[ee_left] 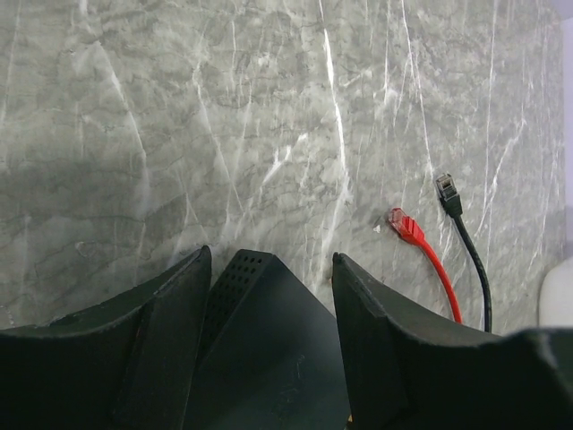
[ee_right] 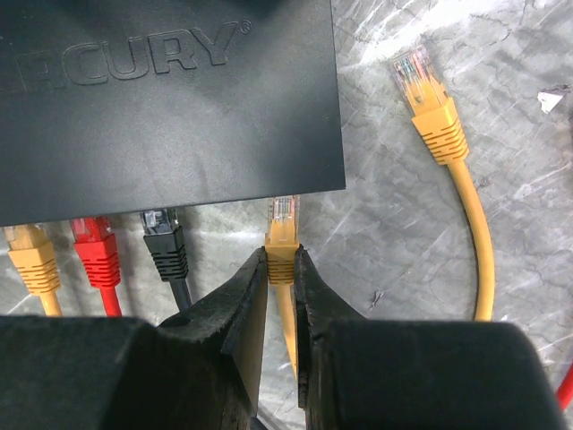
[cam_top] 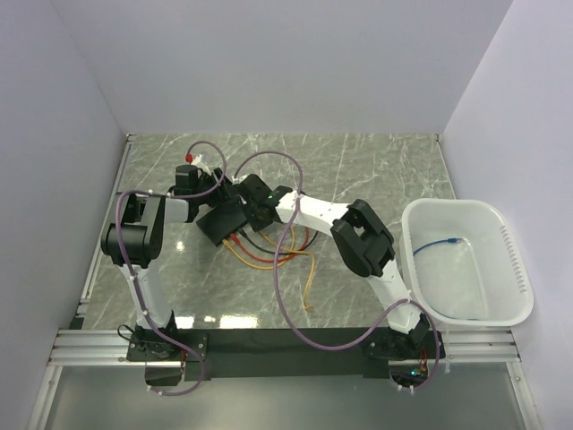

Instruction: Insert the plug into the switch port

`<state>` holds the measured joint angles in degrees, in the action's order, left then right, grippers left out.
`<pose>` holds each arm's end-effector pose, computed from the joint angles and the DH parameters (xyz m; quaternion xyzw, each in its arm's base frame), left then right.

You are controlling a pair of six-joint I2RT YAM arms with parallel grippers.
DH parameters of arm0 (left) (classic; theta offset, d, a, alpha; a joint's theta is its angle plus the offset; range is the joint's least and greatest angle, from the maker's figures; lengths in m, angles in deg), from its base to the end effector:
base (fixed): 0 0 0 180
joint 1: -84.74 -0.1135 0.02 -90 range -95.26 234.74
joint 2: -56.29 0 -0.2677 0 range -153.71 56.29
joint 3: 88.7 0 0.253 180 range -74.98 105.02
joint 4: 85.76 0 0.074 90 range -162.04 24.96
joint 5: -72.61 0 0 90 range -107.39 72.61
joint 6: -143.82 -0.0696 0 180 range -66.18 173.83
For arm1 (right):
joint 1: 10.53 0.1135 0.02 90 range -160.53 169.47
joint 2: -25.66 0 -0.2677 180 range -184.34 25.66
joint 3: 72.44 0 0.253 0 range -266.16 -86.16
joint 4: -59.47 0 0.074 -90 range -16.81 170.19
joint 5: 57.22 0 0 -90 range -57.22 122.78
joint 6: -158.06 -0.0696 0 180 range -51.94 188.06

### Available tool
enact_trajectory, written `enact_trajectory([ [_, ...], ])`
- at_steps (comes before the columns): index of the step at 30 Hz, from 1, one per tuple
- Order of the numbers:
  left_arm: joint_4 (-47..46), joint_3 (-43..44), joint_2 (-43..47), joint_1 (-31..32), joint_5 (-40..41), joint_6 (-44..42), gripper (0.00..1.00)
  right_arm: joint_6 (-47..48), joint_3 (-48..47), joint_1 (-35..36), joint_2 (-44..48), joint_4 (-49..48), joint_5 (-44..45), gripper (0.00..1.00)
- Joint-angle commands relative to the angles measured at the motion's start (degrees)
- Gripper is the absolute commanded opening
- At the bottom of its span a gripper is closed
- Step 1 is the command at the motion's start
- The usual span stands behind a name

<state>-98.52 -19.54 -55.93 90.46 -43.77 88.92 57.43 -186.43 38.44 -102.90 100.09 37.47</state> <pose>0.4186 -0.0730 0.1198 -0.1043 0.8456 -0.3545 0.3852 0.3414 0.3837 0.1415 -0.3015 0.9046 0.1147 0.2788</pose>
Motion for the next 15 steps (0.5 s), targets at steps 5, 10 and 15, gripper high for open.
enact_trajectory([
  [5, -0.15, 1.95, -0.45, 0.79, -0.97, -0.64, 0.6, -0.71, -2.91, -0.19, -2.14, -2.11, -1.7, 0.0],
  [10, 0.2, 2.13, -0.45, 0.79, -0.79, -0.73, 0.6, -0.44, -4.06, 0.6, -2.93, -0.79, -1.96, 0.0],
  [15, 0.73, 2.22, -0.28, 0.79, -0.35, -0.9, 0.59, -0.09, -1.78, 0.86, -1.97, 0.09, -1.61, 0.0],
])
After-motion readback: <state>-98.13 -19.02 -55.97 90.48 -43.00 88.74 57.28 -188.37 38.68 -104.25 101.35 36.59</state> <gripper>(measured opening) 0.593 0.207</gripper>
